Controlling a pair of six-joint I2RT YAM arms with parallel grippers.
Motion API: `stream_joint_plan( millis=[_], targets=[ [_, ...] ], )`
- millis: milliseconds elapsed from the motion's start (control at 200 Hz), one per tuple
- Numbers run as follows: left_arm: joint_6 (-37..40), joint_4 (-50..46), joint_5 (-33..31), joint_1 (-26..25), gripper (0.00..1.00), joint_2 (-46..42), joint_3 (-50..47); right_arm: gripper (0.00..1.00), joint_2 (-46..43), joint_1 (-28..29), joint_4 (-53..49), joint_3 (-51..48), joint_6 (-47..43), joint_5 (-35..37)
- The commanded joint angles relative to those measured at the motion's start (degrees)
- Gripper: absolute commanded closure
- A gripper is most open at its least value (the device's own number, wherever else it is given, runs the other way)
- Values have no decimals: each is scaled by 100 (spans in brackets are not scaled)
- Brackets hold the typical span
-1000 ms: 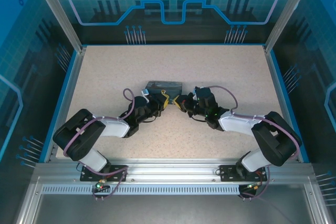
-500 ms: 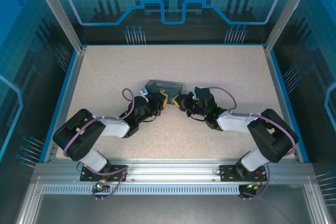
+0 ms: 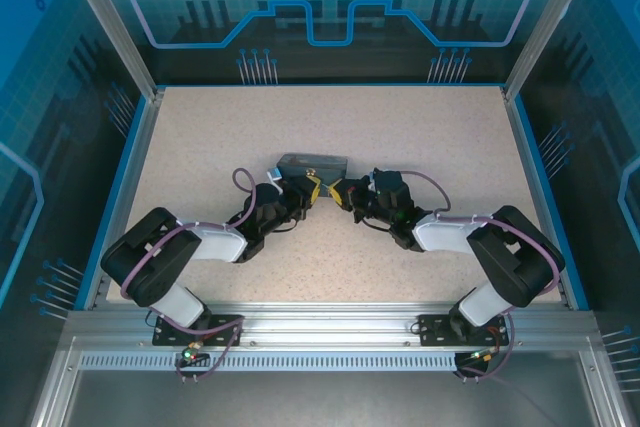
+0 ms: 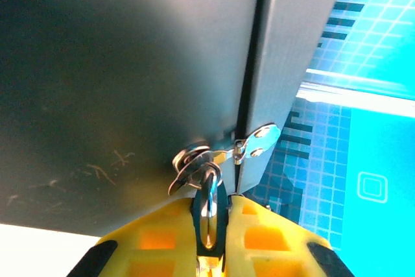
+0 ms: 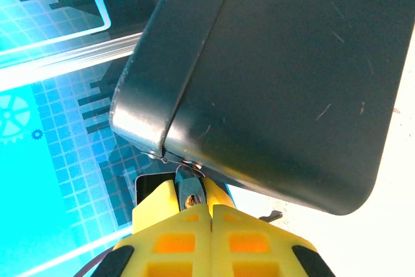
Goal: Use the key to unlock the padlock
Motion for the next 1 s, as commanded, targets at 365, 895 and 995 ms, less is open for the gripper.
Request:
stream_joint_plan(
  millis=[365,895,995],
  targets=[
    [-75,517,359,-270,100,136,24,100,86,173,215,290,-14,-87],
    [167,565,512,-311,100,86,20,100,778,91,892,324,337,-286],
    [228,516,552,-314,100,57,12,100,801,57,873,346,351,-315]
  ],
)
